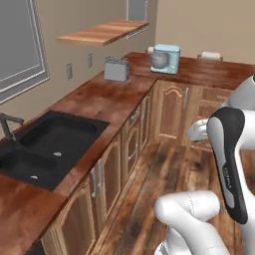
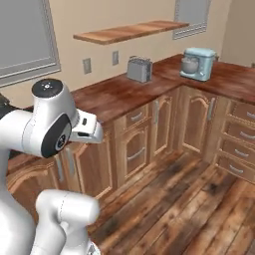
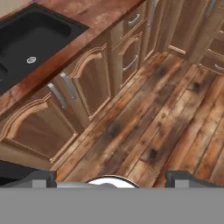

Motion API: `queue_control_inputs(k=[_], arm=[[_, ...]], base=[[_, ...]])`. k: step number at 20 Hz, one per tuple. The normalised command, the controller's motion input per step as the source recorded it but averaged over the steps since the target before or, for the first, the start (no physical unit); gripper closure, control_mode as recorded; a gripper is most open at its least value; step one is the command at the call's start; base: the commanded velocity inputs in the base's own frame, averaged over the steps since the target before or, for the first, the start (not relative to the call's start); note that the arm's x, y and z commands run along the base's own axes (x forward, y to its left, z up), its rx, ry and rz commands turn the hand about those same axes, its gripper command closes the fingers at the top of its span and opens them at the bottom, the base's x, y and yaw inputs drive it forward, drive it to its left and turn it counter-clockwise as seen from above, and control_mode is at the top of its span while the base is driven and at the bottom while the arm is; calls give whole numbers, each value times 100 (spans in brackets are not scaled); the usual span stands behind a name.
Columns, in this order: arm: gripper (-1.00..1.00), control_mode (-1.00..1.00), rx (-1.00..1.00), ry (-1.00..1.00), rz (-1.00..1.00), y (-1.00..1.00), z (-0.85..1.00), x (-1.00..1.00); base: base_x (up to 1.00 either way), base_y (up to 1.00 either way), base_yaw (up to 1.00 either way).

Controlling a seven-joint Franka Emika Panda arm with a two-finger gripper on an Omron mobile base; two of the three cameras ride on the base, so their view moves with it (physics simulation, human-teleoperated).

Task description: Navigate to the microwave.

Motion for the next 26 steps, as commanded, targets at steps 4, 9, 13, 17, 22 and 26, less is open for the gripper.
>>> queue_control_inputs(k=[4, 9, 13, 17, 22, 26], arm=[[-100, 100, 0, 0, 0, 0, 0, 0], [-100, 100, 0, 0, 0, 0, 0, 0], [-100, 100, 0, 0, 0, 0, 0, 0], [-100, 100, 0, 0, 0, 0, 0, 0], [-100, 100, 0, 0, 0, 0, 0, 0], [-100, 100, 0, 0, 0, 0, 0, 0]], base=[[0, -59, -84], [0, -58, -85], [0, -40, -87], [0, -32, -89], [5, -15, -88], [31, 0, -83]])
